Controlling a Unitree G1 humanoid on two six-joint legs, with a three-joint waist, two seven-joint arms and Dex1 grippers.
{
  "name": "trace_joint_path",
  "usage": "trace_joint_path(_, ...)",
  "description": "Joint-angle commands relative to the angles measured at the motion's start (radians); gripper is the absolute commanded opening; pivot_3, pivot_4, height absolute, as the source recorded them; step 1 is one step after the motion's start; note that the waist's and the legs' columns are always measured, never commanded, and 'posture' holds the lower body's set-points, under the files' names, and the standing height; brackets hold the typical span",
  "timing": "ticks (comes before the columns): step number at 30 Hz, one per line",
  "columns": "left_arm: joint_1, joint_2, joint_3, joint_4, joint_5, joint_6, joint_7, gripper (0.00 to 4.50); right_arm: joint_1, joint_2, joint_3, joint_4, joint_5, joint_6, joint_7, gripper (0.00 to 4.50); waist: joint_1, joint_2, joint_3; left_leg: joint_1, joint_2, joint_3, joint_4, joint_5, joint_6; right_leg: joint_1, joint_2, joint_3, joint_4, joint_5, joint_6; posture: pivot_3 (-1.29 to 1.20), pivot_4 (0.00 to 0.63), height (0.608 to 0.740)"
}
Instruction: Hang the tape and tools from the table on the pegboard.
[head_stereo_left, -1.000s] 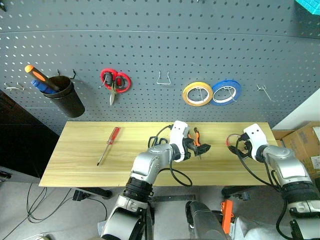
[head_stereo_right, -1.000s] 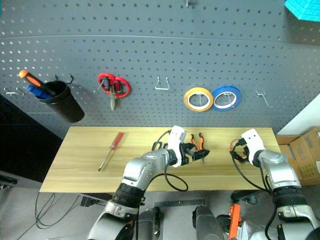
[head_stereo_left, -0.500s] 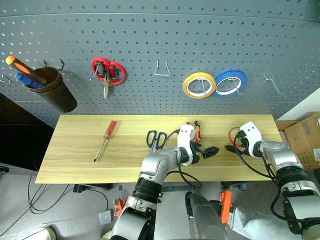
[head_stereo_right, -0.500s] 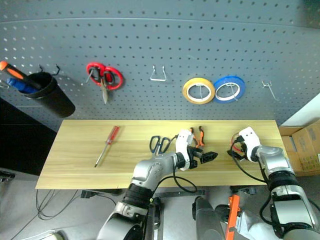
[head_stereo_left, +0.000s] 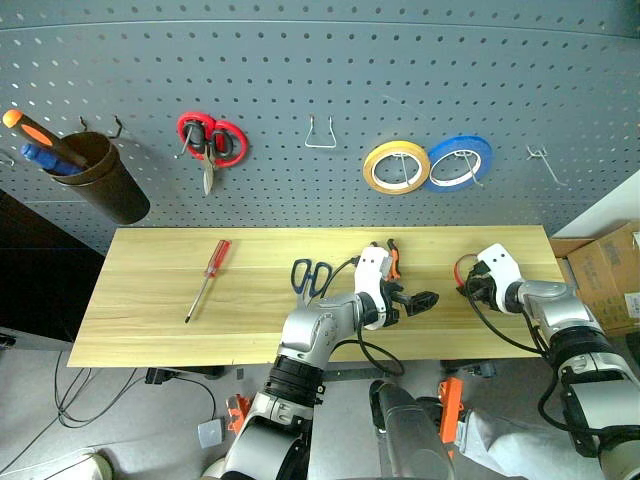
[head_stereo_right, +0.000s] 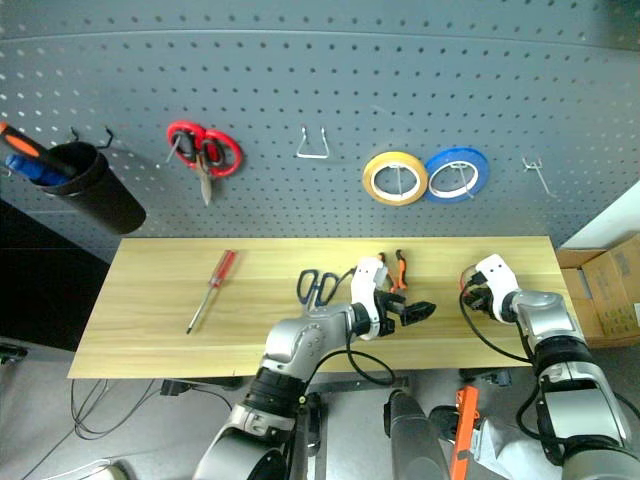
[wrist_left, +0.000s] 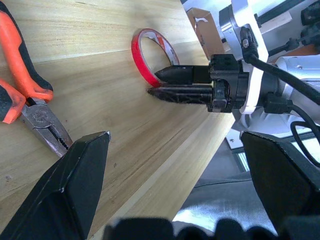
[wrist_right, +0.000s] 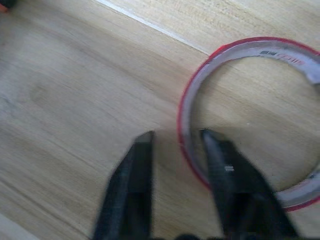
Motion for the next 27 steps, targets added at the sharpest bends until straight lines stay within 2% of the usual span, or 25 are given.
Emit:
trace_joint_path(1, 0.002, -0.025, -0.014, -0.029, -0.024, -0.012, -0.012, 4.50, -0.001, -0.020, -0.010, 0.007, -0.007, -0.016, 0.002, 0.04, 0.000, 0.000, 0.000, 0.000, 0.000, 0.000, 0.000, 0.000, 0.000, 0.000, 0.000, 0.000, 0.000, 0.000, 0.000, -0.04, 0.360, 0.740)
trace_joint_path(5, -0.008, -0.027, -0.016, -0.026, -0.025, -0.016, -0.017, 4.50, 0.010, -0.022, -0.029, -0.014, -0.004, -0.012, -0.026, 0.04, -0.001, 0.000, 0.000, 0.000, 0.000, 0.001, 0.000, 0.000, 0.000, 0.000, 0.000, 0.001, 0.000, 0.000, 0.000, -0.05, 0.352, 0.740)
trace_joint_path(8, -0.026, -0.015, -0.020, -0.033, -0.022, -0.027, -0.031, 4.50, 0.077, -0.026, -0.050, -0.119, -0.016, 0.009, -0.122, 0.04, 0.000, 0.000, 0.000, 0.000, 0.000, 0.001, 0.000, 0.000, 0.000, -0.001, 0.000, 0.001, 0.000, 0.000, 0.000, -0.06, 0.325, 0.740)
trace_joint_path(14, -0.041, 0.029, -0.050, -0.123, -0.035, -0.036, -0.103, 4.50, 0.333, 0.001, -0.140, -0.574, -0.019, 0.080, -0.318, 0.04, 0.000, 0.003, -0.002, -0.001, 0.000, 0.001, 0.000, -0.001, -0.002, -0.002, 0.000, 0.002, 0.000, -0.001, 0.003, -0.09, 0.276, 0.740)
trace_joint_path(17, -0.054, 0.048, -0.062, -0.165, -0.052, -0.048, -0.146, 4.50, 0.485, 0.057, -0.185, -0.877, -0.031, 0.156, -0.428, 0.04, -0.004, 0.007, -0.006, -0.001, 0.000, 0.002, 0.000, -0.002, -0.003, -0.003, 0.000, 0.004, 0.001, -0.001, 0.003, -0.11, 0.246, 0.740)
trace_joint_path(21, -0.083, 0.054, -0.040, -0.197, -0.103, -0.033, -0.193, 4.50, 0.605, 0.124, -0.207, -1.160, -0.085, 0.228, -0.539, 0.04, -0.017, 0.012, -0.022, -0.001, 0.000, 0.003, 0.000, -0.001, -0.005, -0.004, 0.000, 0.004, 0.001, -0.001, 0.003, -0.16, 0.201, 0.740)
trace_joint_path(27, -0.122, 0.123, -0.011, -0.232, -0.166, -0.009, -0.256, 4.50, 0.632, 0.156, -0.202, -1.321, -0.166, 0.234, -0.631, 0.04, -0.042, 0.011, -0.063, -0.001, -0.001, 0.004, 0.001, -0.001, -0.005, -0.004, 0.000, 0.005, 0.001, -0.001, 0.004, -0.19, 0.160, 0.740)
